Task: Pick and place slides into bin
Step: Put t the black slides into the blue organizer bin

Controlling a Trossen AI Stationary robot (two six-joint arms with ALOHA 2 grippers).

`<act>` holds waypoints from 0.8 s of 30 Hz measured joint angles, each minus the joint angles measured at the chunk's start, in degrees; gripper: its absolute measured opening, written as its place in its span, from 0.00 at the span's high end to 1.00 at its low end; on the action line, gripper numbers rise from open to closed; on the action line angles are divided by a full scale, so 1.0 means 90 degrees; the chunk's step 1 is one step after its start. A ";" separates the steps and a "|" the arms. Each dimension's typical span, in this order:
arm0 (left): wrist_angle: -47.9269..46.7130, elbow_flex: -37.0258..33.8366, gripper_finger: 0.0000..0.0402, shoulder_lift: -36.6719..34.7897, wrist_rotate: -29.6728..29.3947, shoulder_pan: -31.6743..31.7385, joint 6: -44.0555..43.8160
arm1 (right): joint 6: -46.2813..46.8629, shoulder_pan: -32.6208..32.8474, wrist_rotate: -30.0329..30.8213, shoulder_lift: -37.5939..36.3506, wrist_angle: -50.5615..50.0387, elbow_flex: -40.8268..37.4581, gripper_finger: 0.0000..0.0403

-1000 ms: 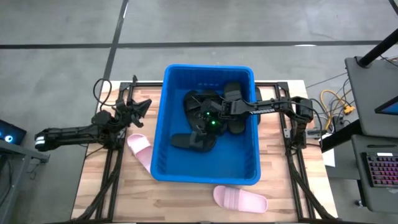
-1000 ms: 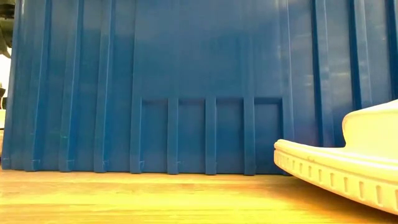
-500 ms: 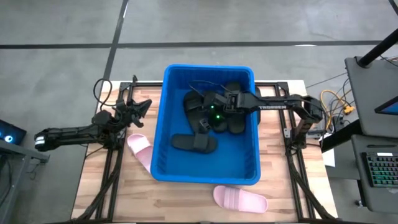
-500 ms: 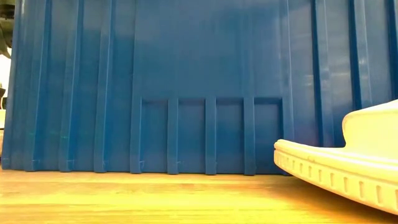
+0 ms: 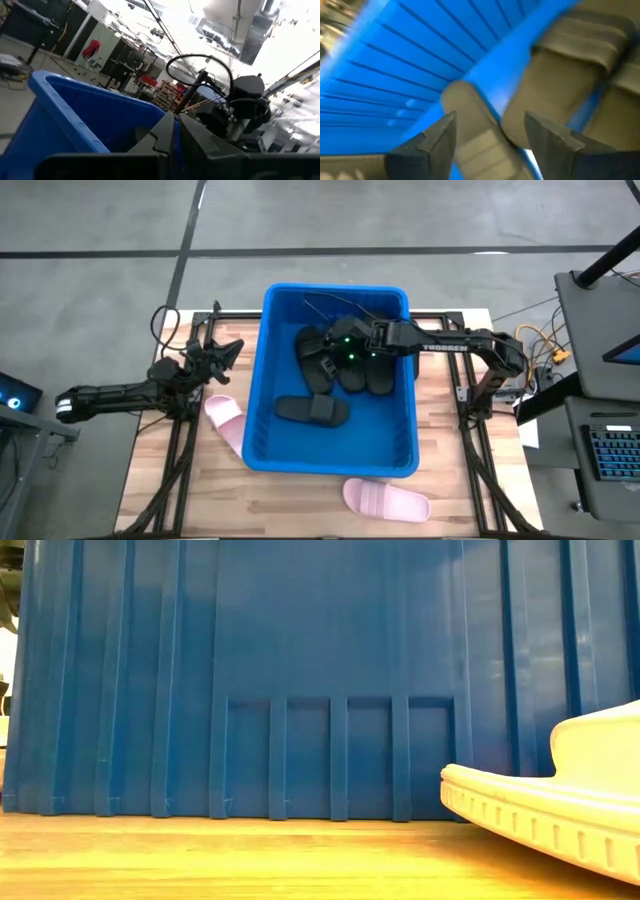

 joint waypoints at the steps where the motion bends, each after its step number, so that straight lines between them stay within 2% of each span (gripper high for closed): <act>1: 0.0043 0.0000 0.97 0.0002 0.0002 -0.0001 -0.0107 | -0.0032 0.0000 0.0000 -0.0054 0.0174 0.0000 0.49; 5: 0.0307 0.0000 0.97 -0.0008 0.0046 0.0000 -0.0411 | -0.0323 -0.0023 0.0046 -0.0296 0.0776 0.0000 0.61; 10: 0.0639 0.0000 0.97 -0.0039 0.0140 0.0000 -0.0413 | -0.0490 -0.0042 0.0530 -0.0807 0.1468 0.0000 0.78; 15: 0.0973 0.0000 0.97 -0.0033 0.0143 0.0000 -0.0411 | -0.1578 -0.0079 0.0938 -0.1521 0.1948 0.0000 0.94; 18: 0.1134 0.0000 0.97 -0.0028 0.0133 0.0000 -0.0412 | -0.2500 -0.0154 0.0998 -0.1992 0.2196 0.0002 0.97; 21: 0.1226 0.0000 0.97 -0.0039 0.0093 0.0000 -0.0412 | -0.3000 -0.0308 0.1020 -0.2436 0.2295 0.0005 0.98; 24: 0.1232 0.0000 0.97 -0.0044 -0.0049 -0.0001 -0.0412 | -0.3079 -0.0521 0.1634 -0.2865 0.2042 0.0005 0.98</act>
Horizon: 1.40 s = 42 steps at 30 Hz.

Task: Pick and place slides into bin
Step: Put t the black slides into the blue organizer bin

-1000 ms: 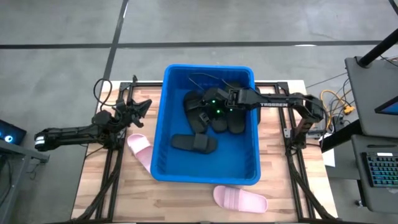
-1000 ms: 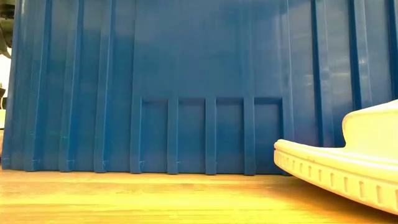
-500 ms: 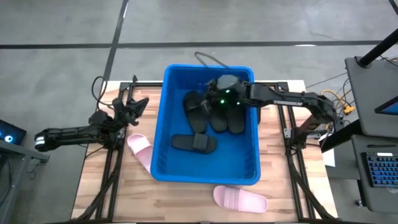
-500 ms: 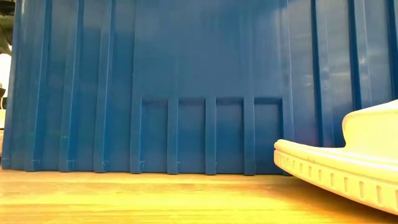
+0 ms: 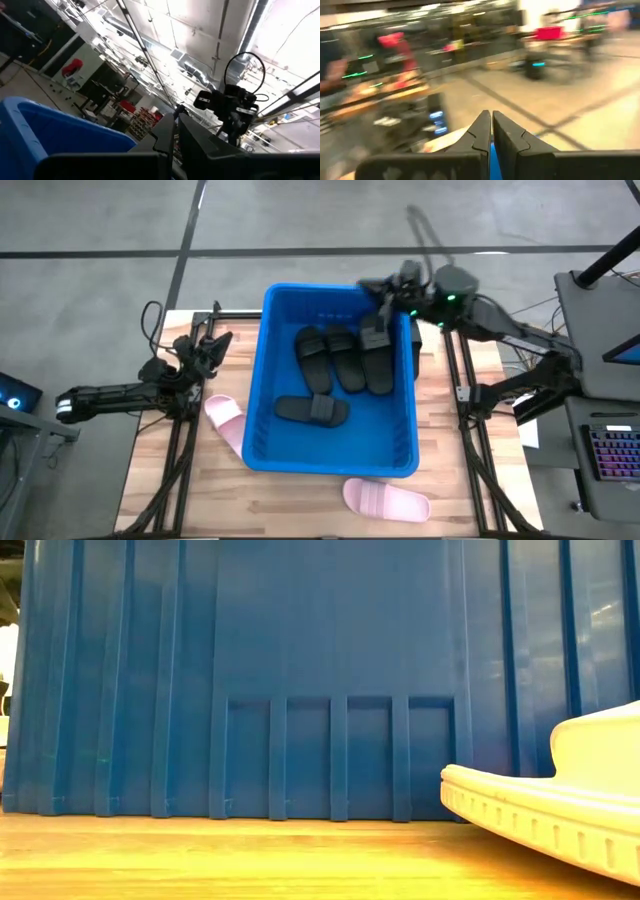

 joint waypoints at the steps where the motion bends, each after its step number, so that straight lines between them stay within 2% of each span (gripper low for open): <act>1: 0.0000 0.0000 0.97 0.0000 -0.0023 0.0001 0.0000 | 0.0037 -0.0071 0.0384 -0.0149 -0.0220 0.0000 0.98; 4: 0.0001 0.0000 0.97 0.0019 -0.0204 0.0001 0.0002 | 0.0267 -0.0328 0.1706 -0.0551 -0.1093 0.0000 0.98; 6: -0.0015 0.0000 0.97 0.0017 -0.0329 -0.0001 0.0000 | 0.0719 -0.0552 0.2304 -0.0773 -0.1825 -0.0001 0.98; 8: -0.0009 0.0000 0.97 0.0017 -0.0403 -0.0001 0.0000 | 0.1220 -0.0869 0.2258 -0.0947 -0.2538 -0.0002 0.97; 11: -0.0010 0.0000 0.97 0.0017 -0.0482 -0.0001 0.0000 | 0.1882 -0.1296 0.1756 -0.1114 -0.3386 -0.0034 0.92; 17: -0.0012 0.0000 0.97 0.0036 -0.0481 -0.0001 -0.0002 | 0.2302 -0.1732 0.1862 -0.1168 -0.4243 -0.0527 0.72; 22: -0.0024 0.0000 0.97 0.0061 -0.0480 -0.0001 -0.0010 | 0.2559 -0.2221 0.1835 -0.1067 -0.4345 -0.1146 0.54; 26: -0.0027 0.0000 0.97 0.0061 -0.0480 0.0000 -0.0017 | 0.3055 -0.2571 0.1804 -0.1029 -0.4343 -0.1557 0.46; 33: -0.0032 0.0000 0.97 0.0061 -0.0475 -0.0001 -0.0017 | 0.4393 -0.3103 0.1760 -0.1445 -0.3264 -0.2608 0.43; 39: -0.0037 0.0000 0.97 0.0110 -0.0473 -0.0002 -0.0015 | 0.6258 -0.3489 0.0754 -0.2069 -0.2585 -0.3823 0.44; 42: -0.0033 0.0000 0.97 0.0174 -0.0473 -0.0002 -0.0015 | 0.6925 -0.3482 0.0671 -0.2353 -0.2275 -0.4320 0.44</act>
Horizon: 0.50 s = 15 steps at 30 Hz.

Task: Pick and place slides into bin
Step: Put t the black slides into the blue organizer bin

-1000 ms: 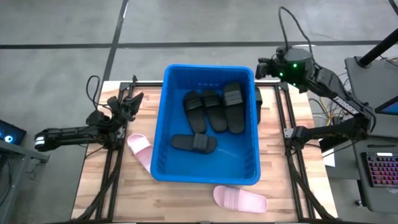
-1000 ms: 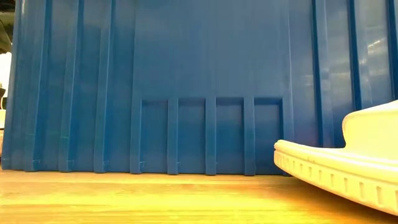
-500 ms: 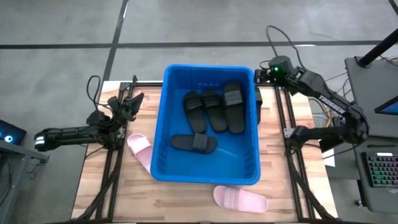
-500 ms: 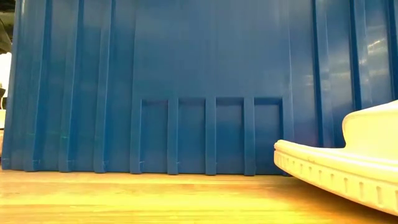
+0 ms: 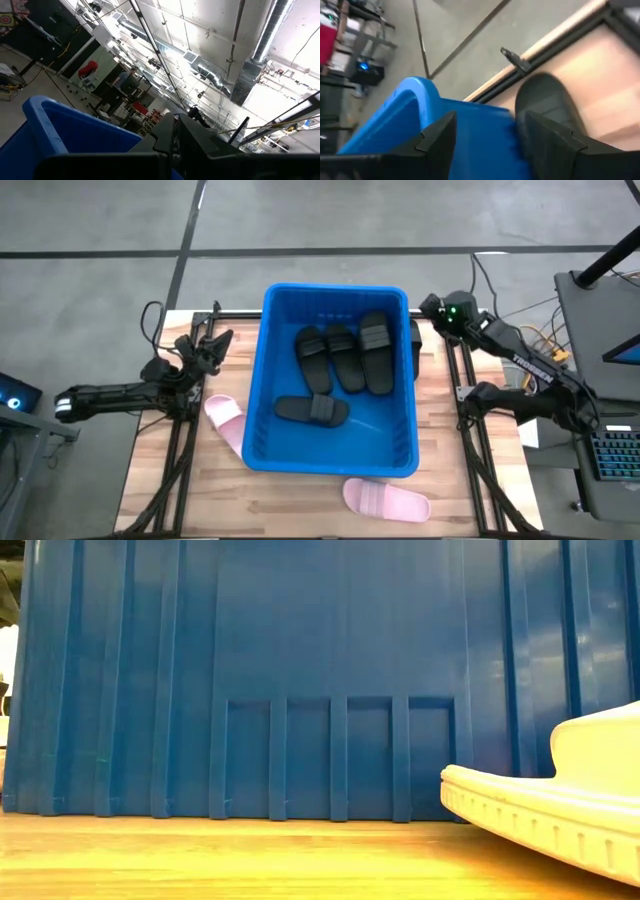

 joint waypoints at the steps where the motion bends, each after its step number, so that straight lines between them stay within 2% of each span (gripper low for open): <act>1: -0.0003 0.0000 0.97 0.0033 0.0000 0.0000 0.0000 | 0.0162 0.0000 -0.0035 -0.0088 0.0064 -0.0112 0.44; 6: -0.0006 0.0000 0.97 0.0206 0.0001 0.0000 -0.0002 | 0.1261 0.0001 -0.0534 -0.0548 0.0140 -0.0651 0.45; 15: -0.0006 0.0000 0.97 0.0544 0.0005 0.0000 -0.0158 | 0.2477 0.0002 -0.0700 -0.1131 0.0168 -0.1620 0.45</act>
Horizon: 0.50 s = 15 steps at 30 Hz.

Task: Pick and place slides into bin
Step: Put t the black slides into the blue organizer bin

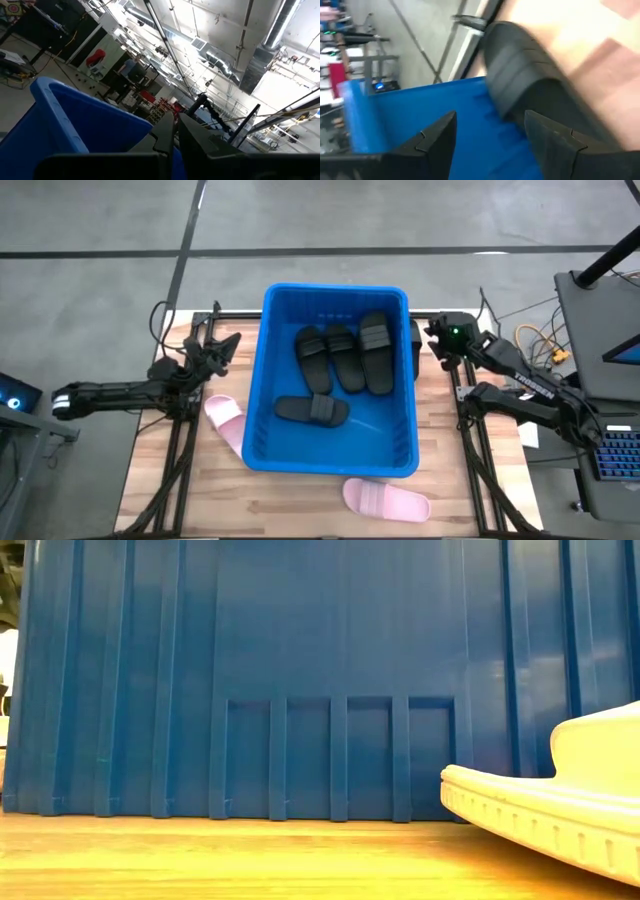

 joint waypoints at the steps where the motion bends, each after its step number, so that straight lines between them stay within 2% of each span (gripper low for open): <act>1: 0.0003 0.0000 0.97 0.0026 -0.0002 0.0000 0.0000 | 0.0058 0.0011 -0.0003 -0.0002 0.0009 -0.0096 0.45; 7: 0.0005 0.0000 0.97 0.0131 -0.0003 0.0000 -0.0002 | 0.0199 0.0012 0.0032 0.0175 0.1247 -0.0670 0.45; 15: 0.0015 0.0000 0.97 0.0119 -0.0005 0.0000 -0.0192 | 0.0682 0.0014 -0.0115 0.0998 0.2845 -0.1341 0.45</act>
